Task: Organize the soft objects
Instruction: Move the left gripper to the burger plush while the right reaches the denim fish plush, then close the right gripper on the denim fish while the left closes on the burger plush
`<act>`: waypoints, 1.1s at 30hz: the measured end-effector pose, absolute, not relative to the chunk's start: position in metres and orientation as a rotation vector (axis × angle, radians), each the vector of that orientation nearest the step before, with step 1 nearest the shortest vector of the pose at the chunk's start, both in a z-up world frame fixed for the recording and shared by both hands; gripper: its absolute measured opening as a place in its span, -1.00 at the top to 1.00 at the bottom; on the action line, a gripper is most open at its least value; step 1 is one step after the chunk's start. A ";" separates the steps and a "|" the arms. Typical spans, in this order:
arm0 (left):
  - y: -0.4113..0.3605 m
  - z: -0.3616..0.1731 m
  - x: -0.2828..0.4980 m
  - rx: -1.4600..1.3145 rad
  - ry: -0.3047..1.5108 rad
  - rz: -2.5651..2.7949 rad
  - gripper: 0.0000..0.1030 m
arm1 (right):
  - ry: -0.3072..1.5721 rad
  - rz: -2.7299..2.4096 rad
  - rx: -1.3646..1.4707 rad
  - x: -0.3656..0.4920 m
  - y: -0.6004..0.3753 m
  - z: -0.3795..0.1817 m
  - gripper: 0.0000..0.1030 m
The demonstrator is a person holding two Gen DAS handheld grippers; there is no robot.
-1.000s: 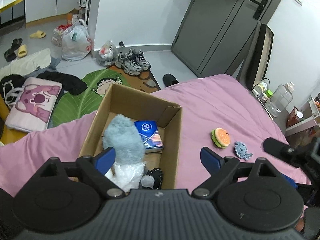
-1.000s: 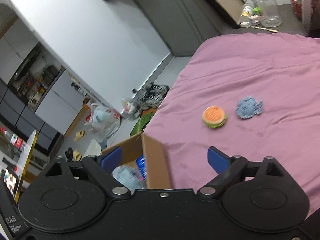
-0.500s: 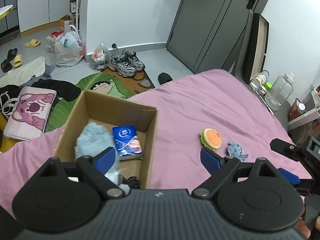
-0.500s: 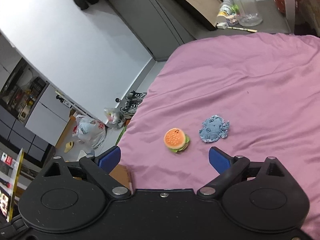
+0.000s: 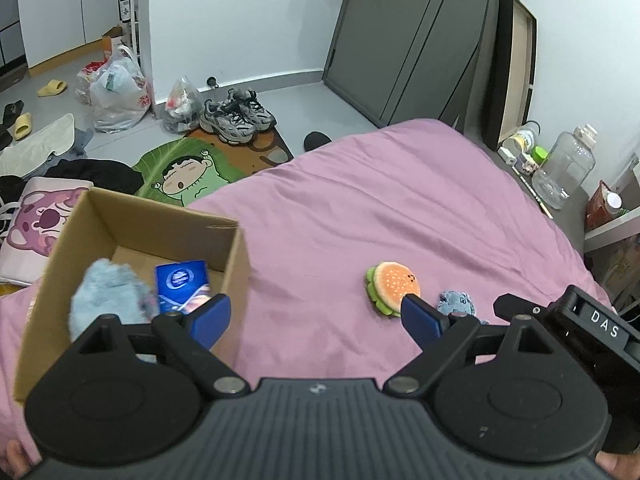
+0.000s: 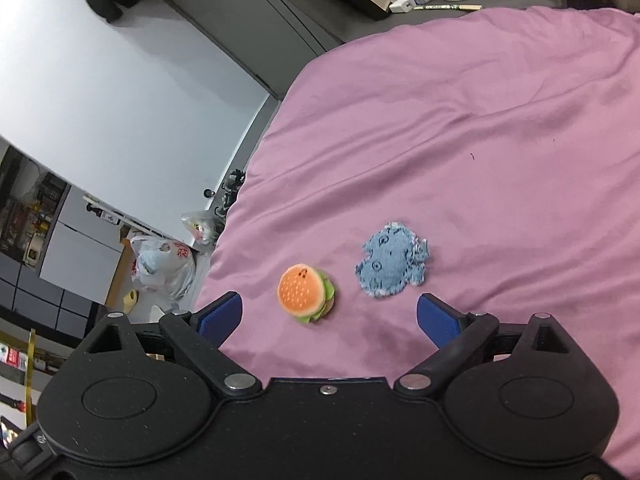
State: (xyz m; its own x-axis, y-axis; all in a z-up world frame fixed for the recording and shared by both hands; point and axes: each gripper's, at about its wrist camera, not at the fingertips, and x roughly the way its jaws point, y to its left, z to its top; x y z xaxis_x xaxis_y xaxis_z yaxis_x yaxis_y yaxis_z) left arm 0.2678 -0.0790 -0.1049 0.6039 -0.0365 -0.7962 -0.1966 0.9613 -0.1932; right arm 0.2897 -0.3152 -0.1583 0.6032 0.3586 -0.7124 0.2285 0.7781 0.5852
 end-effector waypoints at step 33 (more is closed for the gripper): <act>-0.153 -0.198 0.366 -0.274 1.061 0.203 -0.75 | 1.049 0.087 0.892 0.343 -0.353 -0.245 0.04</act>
